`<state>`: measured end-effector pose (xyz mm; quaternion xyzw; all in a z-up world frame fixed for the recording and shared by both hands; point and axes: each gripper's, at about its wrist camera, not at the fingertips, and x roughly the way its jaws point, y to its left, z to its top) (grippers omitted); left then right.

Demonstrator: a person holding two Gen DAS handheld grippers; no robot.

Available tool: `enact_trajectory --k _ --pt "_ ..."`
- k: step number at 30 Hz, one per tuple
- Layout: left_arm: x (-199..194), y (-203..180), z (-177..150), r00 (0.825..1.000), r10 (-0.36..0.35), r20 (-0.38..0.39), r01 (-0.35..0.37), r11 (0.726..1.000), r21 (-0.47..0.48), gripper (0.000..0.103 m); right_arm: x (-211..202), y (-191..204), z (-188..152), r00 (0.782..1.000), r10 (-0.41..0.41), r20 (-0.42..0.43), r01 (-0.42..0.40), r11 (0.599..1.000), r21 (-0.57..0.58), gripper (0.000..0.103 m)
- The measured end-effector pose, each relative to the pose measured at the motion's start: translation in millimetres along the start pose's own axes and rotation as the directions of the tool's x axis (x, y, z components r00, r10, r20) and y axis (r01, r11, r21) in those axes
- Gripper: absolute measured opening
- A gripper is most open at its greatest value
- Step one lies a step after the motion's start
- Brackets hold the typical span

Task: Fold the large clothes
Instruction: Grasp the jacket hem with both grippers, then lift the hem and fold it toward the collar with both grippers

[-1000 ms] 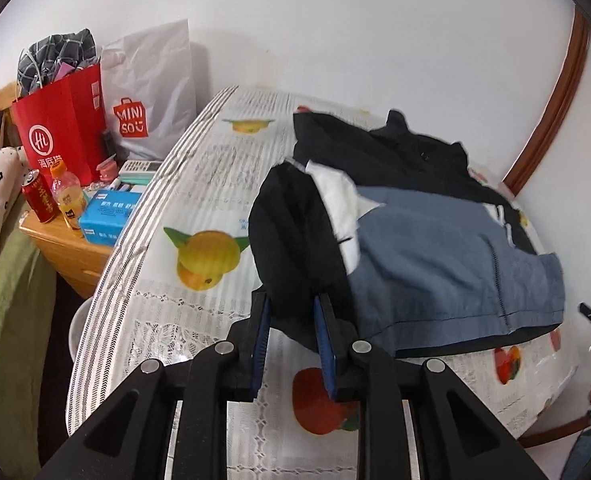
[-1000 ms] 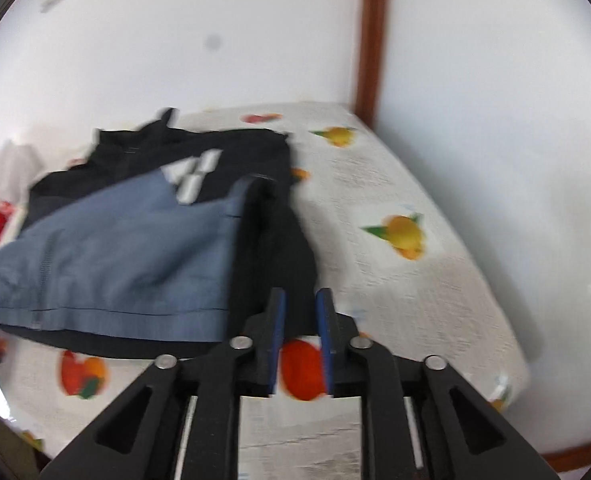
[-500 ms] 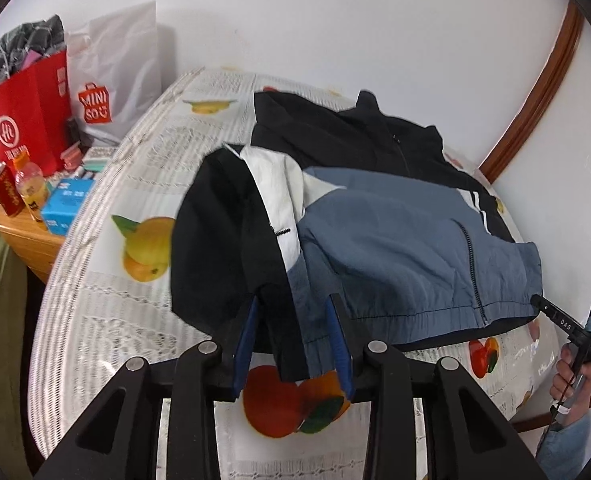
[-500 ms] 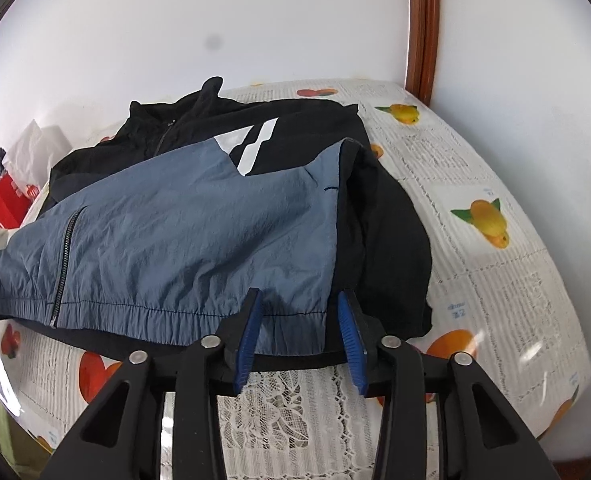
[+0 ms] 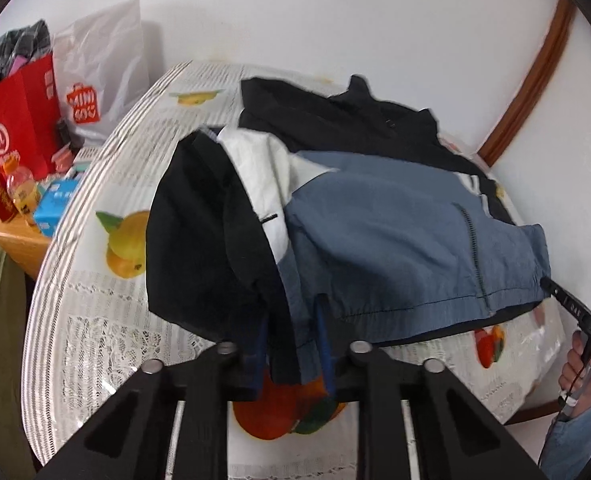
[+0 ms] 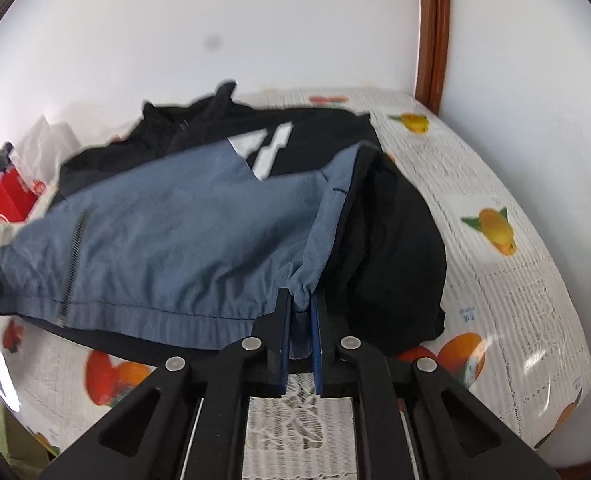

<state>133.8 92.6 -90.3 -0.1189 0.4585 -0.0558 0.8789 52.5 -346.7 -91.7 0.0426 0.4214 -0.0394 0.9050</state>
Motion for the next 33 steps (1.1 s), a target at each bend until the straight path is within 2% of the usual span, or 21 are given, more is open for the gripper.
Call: enact_trajectory --k 3,6,15,23,30,33 --pt "-14 -5 7 0.999 -0.006 0.052 0.005 1.0 0.024 0.015 -21 0 11 0.996 0.019 0.086 -0.02 1.0 0.012 0.007" --pt "-23 -8 19 0.996 -0.005 0.093 0.003 1.0 0.026 0.015 -31 0 25 0.99 0.046 0.134 -0.05 0.998 0.032 0.007" --pt "-15 -9 65 0.989 0.023 0.148 -0.021 1.0 -0.015 0.015 -24 -5 70 0.98 0.069 0.189 -0.085 0.993 0.082 0.007" --pt "18 -8 100 0.988 0.043 0.148 -0.04 0.999 -0.028 0.015 4 -9 95 0.98 0.061 0.188 -0.082 0.991 0.104 0.007" --pt "54 -7 120 0.993 0.05 0.109 -0.045 0.998 -0.052 0.017 46 -13 108 0.989 0.044 0.14 -0.063 0.99 0.13 0.007" --pt "66 -10 125 0.994 0.056 0.092 -0.052 0.998 -0.045 0.017 66 -9 112 0.994 0.008 0.113 -0.021 0.993 0.113 0.008"
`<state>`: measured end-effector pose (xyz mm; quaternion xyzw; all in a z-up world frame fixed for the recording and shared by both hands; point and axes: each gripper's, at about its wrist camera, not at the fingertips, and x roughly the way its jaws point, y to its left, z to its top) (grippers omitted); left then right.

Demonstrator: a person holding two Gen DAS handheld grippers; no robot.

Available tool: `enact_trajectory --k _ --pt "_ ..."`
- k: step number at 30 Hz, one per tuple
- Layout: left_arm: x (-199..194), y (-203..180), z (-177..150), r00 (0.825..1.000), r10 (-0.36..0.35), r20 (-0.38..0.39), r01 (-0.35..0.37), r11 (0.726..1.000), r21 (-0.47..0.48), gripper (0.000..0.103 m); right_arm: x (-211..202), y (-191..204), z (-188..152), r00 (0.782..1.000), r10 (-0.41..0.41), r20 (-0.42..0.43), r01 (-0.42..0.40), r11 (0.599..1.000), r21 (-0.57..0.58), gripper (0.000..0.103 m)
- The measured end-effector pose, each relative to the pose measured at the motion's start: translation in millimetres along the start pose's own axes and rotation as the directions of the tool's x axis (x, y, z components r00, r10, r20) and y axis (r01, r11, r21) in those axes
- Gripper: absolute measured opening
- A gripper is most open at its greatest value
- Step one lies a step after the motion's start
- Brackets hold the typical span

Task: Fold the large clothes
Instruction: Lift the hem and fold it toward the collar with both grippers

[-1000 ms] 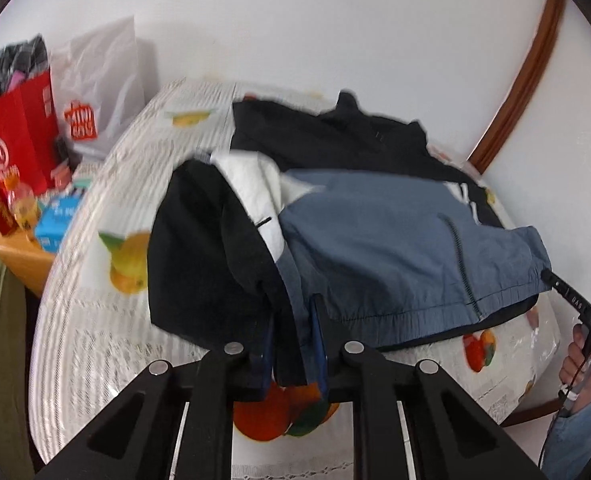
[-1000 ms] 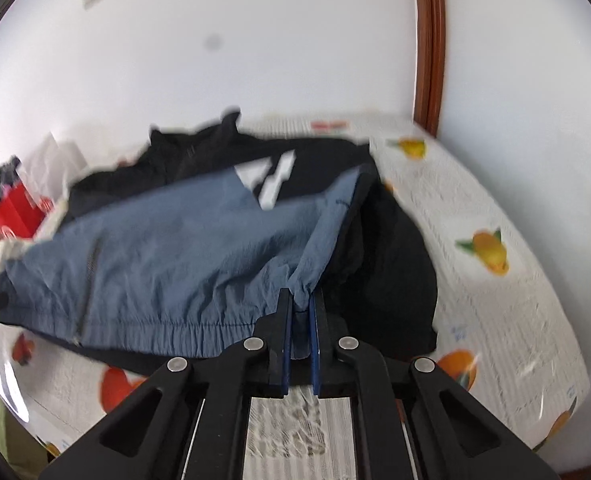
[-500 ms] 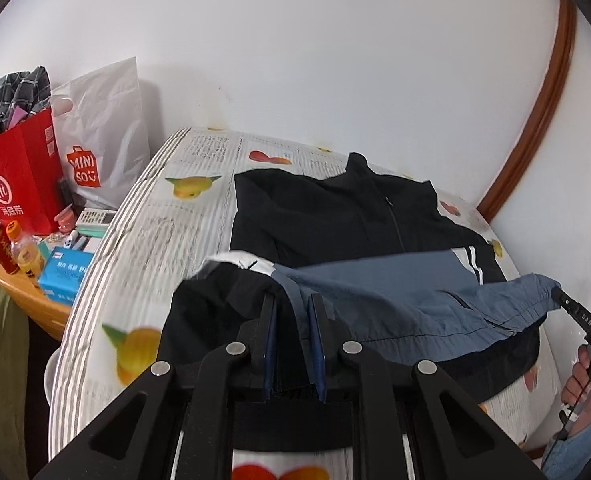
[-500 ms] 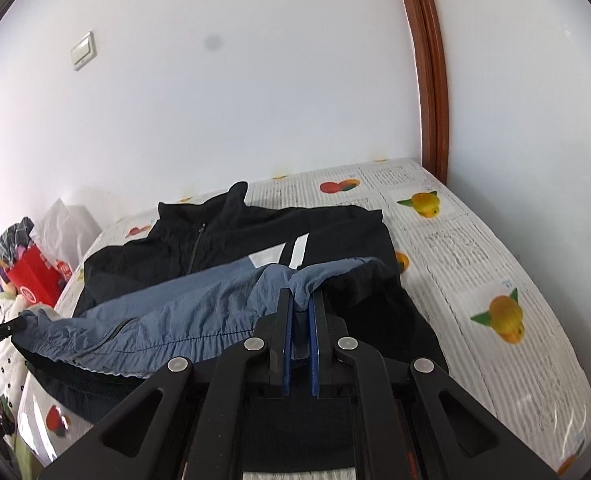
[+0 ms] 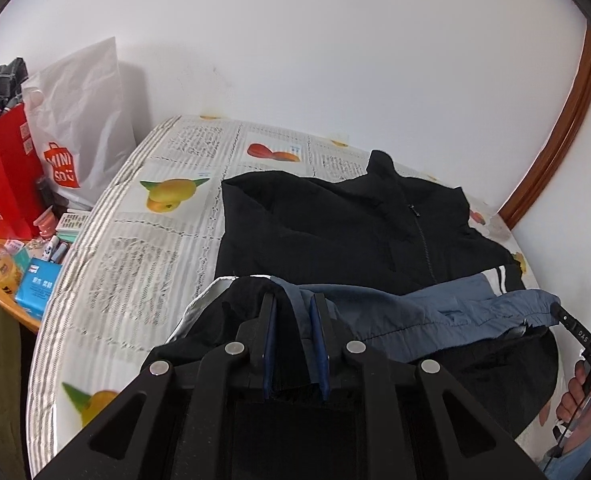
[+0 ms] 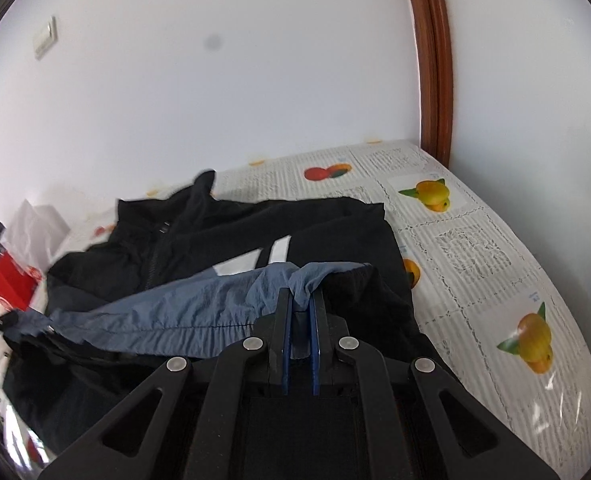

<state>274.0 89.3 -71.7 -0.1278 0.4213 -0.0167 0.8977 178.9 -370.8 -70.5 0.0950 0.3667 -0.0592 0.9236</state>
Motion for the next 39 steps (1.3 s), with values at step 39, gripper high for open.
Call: enact_trajectory --k 39 --pt "44 -31 -9 0.991 0.089 -0.104 -0.072 0.984 0.16 0.047 62 42 -10 0.965 0.002 -0.264 -0.039 0.99 -0.133 0.038"
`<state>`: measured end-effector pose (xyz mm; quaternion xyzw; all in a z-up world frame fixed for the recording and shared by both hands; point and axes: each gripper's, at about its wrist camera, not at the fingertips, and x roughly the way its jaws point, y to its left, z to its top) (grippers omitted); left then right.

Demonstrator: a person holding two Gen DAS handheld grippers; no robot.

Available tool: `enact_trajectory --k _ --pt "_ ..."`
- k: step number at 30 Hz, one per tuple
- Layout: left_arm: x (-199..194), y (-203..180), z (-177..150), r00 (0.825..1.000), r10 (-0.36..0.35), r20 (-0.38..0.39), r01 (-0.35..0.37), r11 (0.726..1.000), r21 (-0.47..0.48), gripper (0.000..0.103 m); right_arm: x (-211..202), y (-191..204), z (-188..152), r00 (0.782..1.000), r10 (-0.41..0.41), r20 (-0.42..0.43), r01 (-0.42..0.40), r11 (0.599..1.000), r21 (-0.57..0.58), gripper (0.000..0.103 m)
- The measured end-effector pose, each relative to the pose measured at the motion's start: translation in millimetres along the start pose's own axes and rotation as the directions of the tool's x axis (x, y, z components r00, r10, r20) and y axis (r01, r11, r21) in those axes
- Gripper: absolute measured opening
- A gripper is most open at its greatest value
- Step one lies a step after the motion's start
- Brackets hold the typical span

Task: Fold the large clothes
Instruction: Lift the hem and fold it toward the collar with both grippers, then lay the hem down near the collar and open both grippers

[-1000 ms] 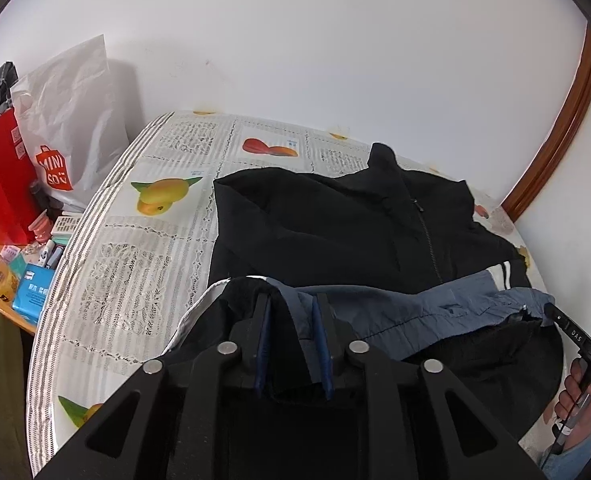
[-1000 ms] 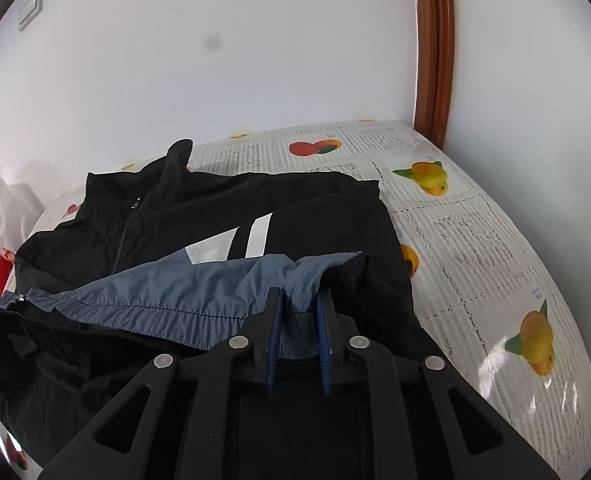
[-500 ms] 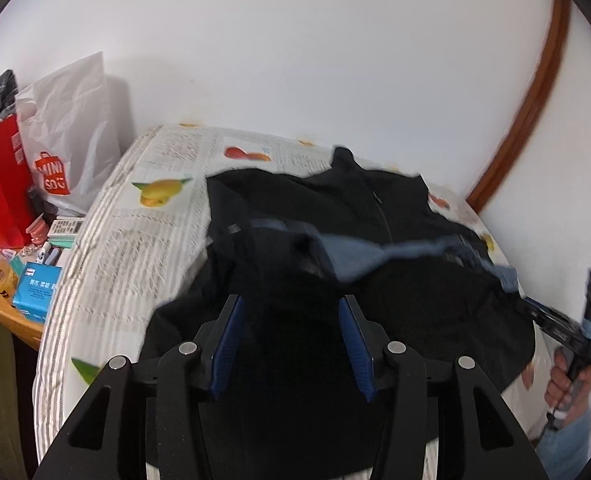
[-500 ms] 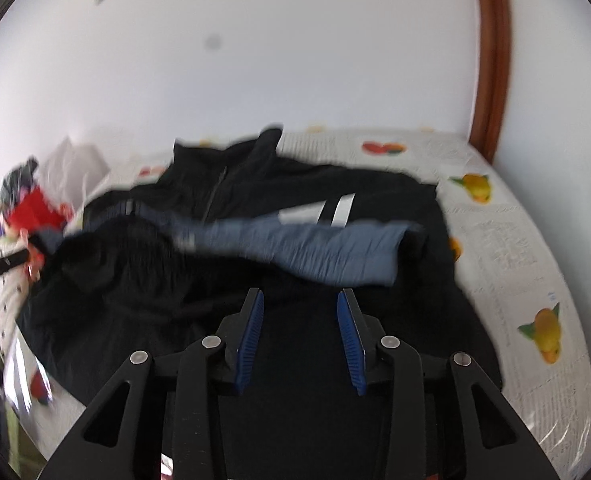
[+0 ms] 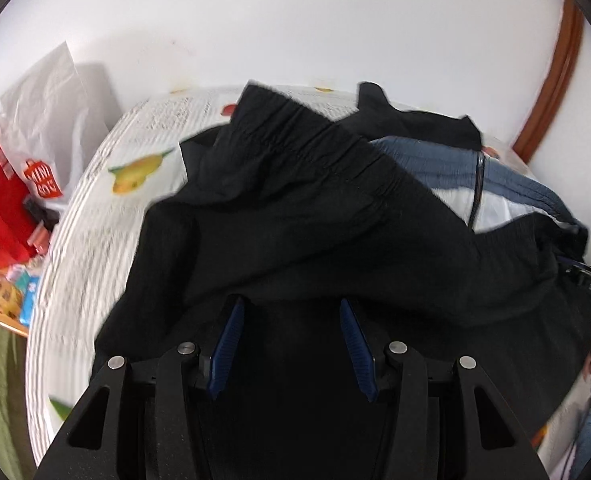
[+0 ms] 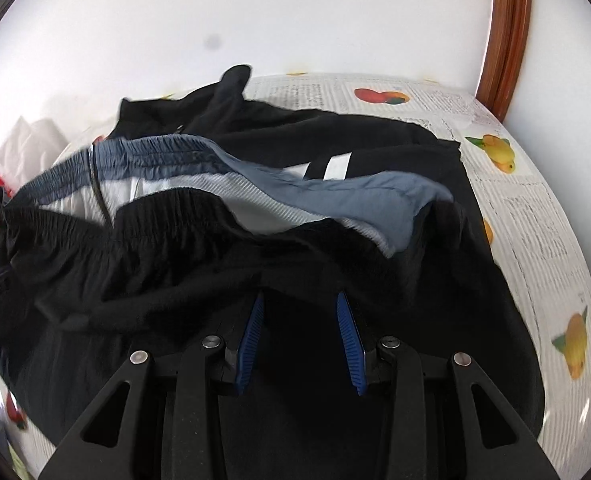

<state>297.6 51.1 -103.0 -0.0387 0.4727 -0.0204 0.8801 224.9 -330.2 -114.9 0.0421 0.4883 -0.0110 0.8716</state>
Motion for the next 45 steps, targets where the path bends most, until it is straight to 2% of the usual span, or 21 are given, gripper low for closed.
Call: enact_trajectory --k 5,9,12,16,20,21,23,27,28,29,30,31,32,33,35,36,38,40,43,45 --pt "21 13 26 0.999 0.046 0.003 -0.046 0.998 -0.051 0.047 21 -21 31 0.997 -0.072 0.003 0.072 0.996 0.051 0.038" --pt "28 17 34 0.993 0.114 0.02 -0.112 0.992 -0.054 0.047 33 -40 46 0.992 -0.124 -0.01 0.124 0.99 0.062 0.035" --pt "20 23 38 0.995 0.087 0.056 -0.083 0.994 -0.065 0.047 32 -48 53 0.992 -0.124 -0.01 0.125 0.99 0.058 0.034" --pt "7 25 43 0.991 0.072 0.114 -0.066 0.996 -0.057 0.047 11 -43 55 0.991 -0.114 0.068 0.115 0.993 -0.012 0.037" --pt "14 28 56 0.99 0.079 0.117 -0.073 0.996 -0.053 0.047 2 -36 60 0.987 -0.097 0.127 0.107 0.991 -0.077 0.051" --pt "16 30 59 0.989 0.083 0.119 -0.076 0.995 -0.057 0.049 5 -36 63 0.985 -0.109 0.132 0.122 0.988 -0.095 0.051" --pt "22 31 63 0.992 0.069 0.106 -0.065 0.997 -0.046 0.051 14 -38 70 0.985 -0.127 0.115 0.138 0.985 -0.098 0.052" --pt "36 33 65 0.995 0.065 0.076 -0.064 0.998 -0.02 0.051 35 -45 76 0.995 -0.089 0.053 0.094 0.991 -0.095 0.052" --pt "38 32 65 0.996 0.058 0.069 -0.057 0.998 -0.018 0.047 38 -44 75 0.995 -0.093 0.047 0.098 0.99 -0.101 0.051" --pt "38 30 63 0.996 0.058 0.071 -0.057 0.998 -0.011 0.043 42 -41 75 0.995 -0.096 0.043 0.1 0.988 -0.116 0.043" --pt "38 28 62 0.995 0.067 0.078 -0.067 0.998 0.0 0.028 44 -39 74 0.995 -0.092 0.042 0.097 0.987 -0.131 0.032" --pt "37 26 61 0.993 0.083 0.088 -0.084 0.996 0.011 0.013 44 -36 73 0.995 -0.09 0.046 0.096 0.985 -0.146 0.025" --pt "36 25 60 0.989 0.106 0.104 -0.109 0.994 0.016 0.009 42 -34 73 0.995 -0.086 0.056 0.094 0.983 -0.159 0.014" --pt "34 25 60 0.985 0.118 0.127 -0.12 0.993 0.011 0.007 38 -33 72 0.994 -0.082 0.078 0.094 0.981 -0.17 0.011" --pt "31 30 59 0.982 0.118 0.147 -0.116 0.993 -0.021 0.006 17 -40 74 0.983 -0.052 0.178 0.077 0.988 -0.137 0.009" --pt "31 32 60 0.983 0.111 0.148 -0.107 0.994 -0.036 0.006 5 -52 76 0.974 -0.01 0.226 0.026 0.997 -0.067 0.009" --pt "32 35 60 0.985 0.085 0.149 -0.077 0.995 -0.055 0.006 0 -72 78 0.965 0.053 0.256 -0.067 0.997 0.043 0.009" --pt "37 32 61 0.987 0.09 0.134 -0.085 0.996 -0.042 0.006 8 -74 80 0.973 0.038 0.23 -0.053 0.997 0.062 0.009" --pt "44 23 61 0.985 0.129 0.115 -0.129 0.992 -0.011 0.006 39 -61 78 0.991 -0.052 0.123 0.05 0.999 0.022 0.01" --pt "46 20 61 0.984 0.145 0.107 -0.146 0.989 0.0 0.008 48 -59 76 0.991 -0.093 0.099 0.092 0.996 0.017 0.016"
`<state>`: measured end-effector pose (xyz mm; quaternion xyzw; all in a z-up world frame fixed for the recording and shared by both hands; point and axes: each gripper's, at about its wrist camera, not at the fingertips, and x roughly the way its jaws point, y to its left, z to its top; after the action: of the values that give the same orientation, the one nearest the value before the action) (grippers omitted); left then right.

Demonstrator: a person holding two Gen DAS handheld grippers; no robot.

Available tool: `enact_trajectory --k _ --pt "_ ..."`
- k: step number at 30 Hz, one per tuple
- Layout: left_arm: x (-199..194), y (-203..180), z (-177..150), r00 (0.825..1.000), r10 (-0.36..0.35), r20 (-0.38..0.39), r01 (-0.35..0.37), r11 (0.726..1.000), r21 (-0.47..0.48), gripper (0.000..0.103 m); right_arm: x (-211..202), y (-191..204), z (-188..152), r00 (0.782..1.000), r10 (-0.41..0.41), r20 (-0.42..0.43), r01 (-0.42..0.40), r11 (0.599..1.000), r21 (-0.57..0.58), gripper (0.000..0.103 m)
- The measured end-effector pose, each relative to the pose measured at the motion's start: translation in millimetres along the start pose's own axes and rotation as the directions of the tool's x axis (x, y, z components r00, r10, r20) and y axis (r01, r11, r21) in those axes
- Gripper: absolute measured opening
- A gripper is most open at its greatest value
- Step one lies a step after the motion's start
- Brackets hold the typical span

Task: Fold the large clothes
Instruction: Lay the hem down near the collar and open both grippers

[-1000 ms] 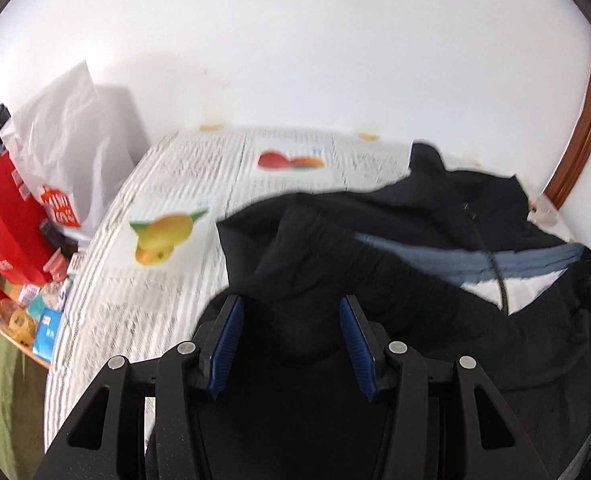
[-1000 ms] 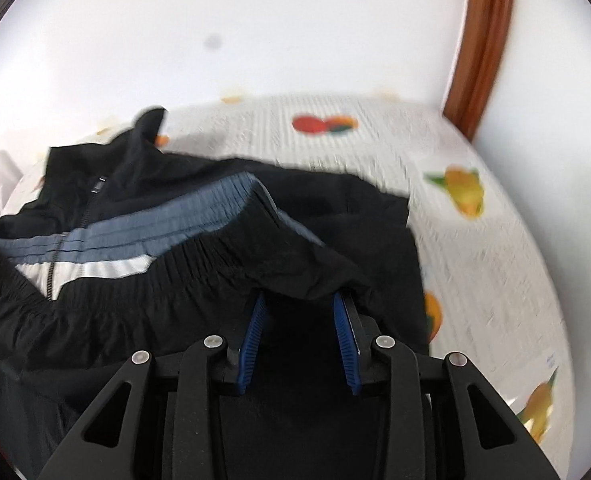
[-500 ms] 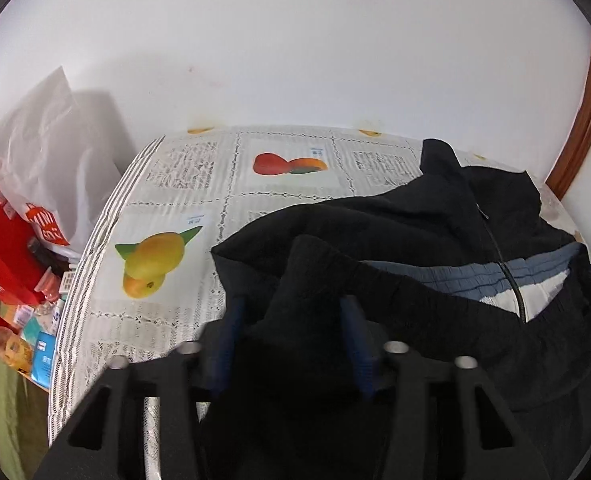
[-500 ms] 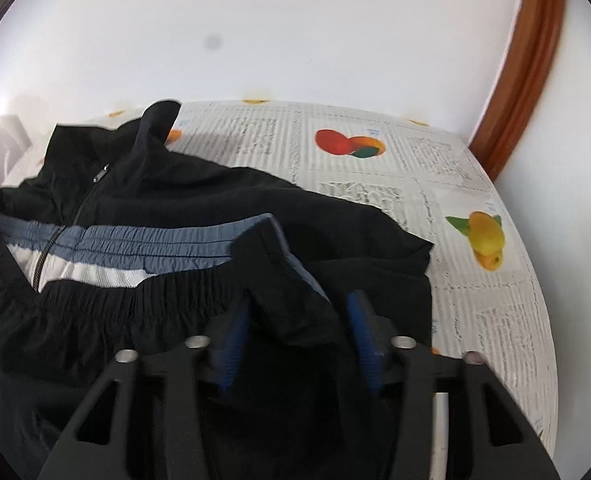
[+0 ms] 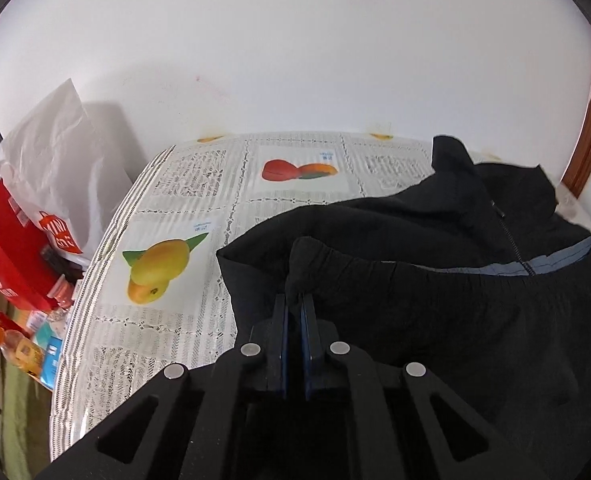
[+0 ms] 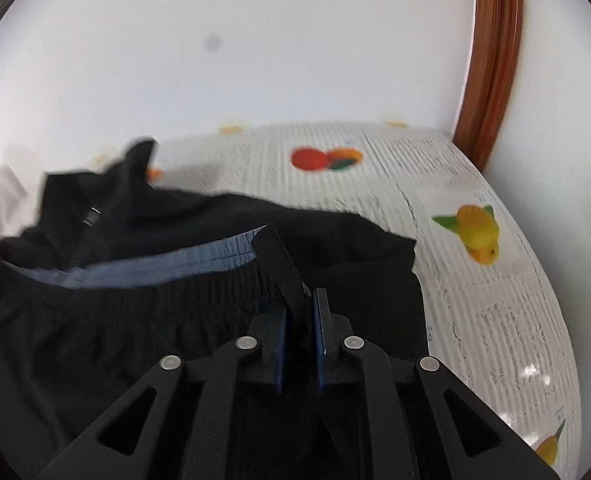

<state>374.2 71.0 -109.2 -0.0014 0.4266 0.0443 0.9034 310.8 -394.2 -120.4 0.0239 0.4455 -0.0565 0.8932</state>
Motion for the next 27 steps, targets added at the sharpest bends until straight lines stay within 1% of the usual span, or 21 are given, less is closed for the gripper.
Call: enact_trajectory --k 1,3,4,7,9,10,11,14,15,16,18,21,23,24,25,27 --pt "0 -1 0 1.0 0.004 -0.001 -0.004 1.0 0.003 0.009 5 1 0 0.999 -0.028 -0.018 0.027 1.0 -0.007 0.019" --pt "0 -1 0 1.0 0.005 -0.011 -0.005 1.0 0.007 0.009 4 -1 1 0.997 -0.073 -0.023 0.073 0.997 -0.008 0.037" --pt "0 -1 0 1.0 0.003 -0.012 -0.003 1.0 0.004 0.009 2 -2 2 0.996 -0.09 -0.013 0.09 0.996 -0.006 0.038" --pt "-3 -1 0 1.0 -0.003 -0.026 0.003 1.0 -0.001 0.011 -9 -5 0 0.994 -0.108 0.02 0.109 0.994 -0.014 0.043" --pt "-5 -1 -2 0.999 -0.006 -0.033 0.006 1.0 -0.003 0.014 -7 -7 -4 0.989 -0.148 0.006 0.149 0.988 -0.031 0.044" --pt "-7 -1 -3 0.999 -0.003 -0.038 0.003 1.0 -0.003 0.015 -6 -10 -7 0.985 -0.17 -0.011 0.169 0.985 -0.029 0.044" --pt "-8 -1 -4 0.999 -0.004 -0.04 0.004 1.0 -0.003 0.015 -8 -13 -8 0.985 -0.174 -0.015 0.174 0.985 -0.011 0.044" --pt "-15 0 -8 0.999 -0.005 -0.039 0.005 1.0 0.0 0.015 -27 -12 -13 0.982 -0.188 0.021 0.188 0.982 0.005 0.044" --pt "-17 0 -9 0.999 -0.006 -0.04 0.006 1.0 -0.001 0.019 -35 -8 -14 0.979 -0.199 0.039 0.199 0.98 0.002 0.044" --pt "-19 1 -10 0.999 -0.01 -0.042 0.009 1.0 -0.003 0.026 -46 -2 -16 0.976 -0.209 0.066 0.21 0.978 -0.001 0.044" --pt "-25 3 -14 0.999 -0.029 -0.042 0.028 0.999 -0.016 0.033 -57 8 -18 0.978 -0.19 0.09 0.191 0.982 -0.008 0.044" --pt "-35 6 -19 0.998 -0.042 -0.04 0.041 0.999 -0.026 0.033 -74 34 -21 0.988 -0.107 0.112 0.11 0.994 -0.026 0.045" --pt "-43 8 -23 0.998 -0.049 -0.036 0.048 0.998 -0.03 0.033 -78 61 -25 0.993 -0.025 0.114 0.031 0.998 -0.046 0.046" --pt "-48 9 -26 0.998 -0.055 -0.034 0.054 0.998 -0.036 0.035 -78 75 -27 0.994 0.013 0.107 -0.006 0.998 -0.066 0.046" --pt "-52 10 -29 0.998 -0.061 -0.033 0.059 0.997 -0.039 0.039 -77 92 -29 0.994 0.055 0.096 -0.046 0.995 -0.091 0.046" --pt "-61 13 -36 0.997 -0.067 -0.032 0.066 0.997 -0.043 0.042 -73 131 -38 0.987 0.142 0.073 -0.132 0.983 -0.129 0.046"
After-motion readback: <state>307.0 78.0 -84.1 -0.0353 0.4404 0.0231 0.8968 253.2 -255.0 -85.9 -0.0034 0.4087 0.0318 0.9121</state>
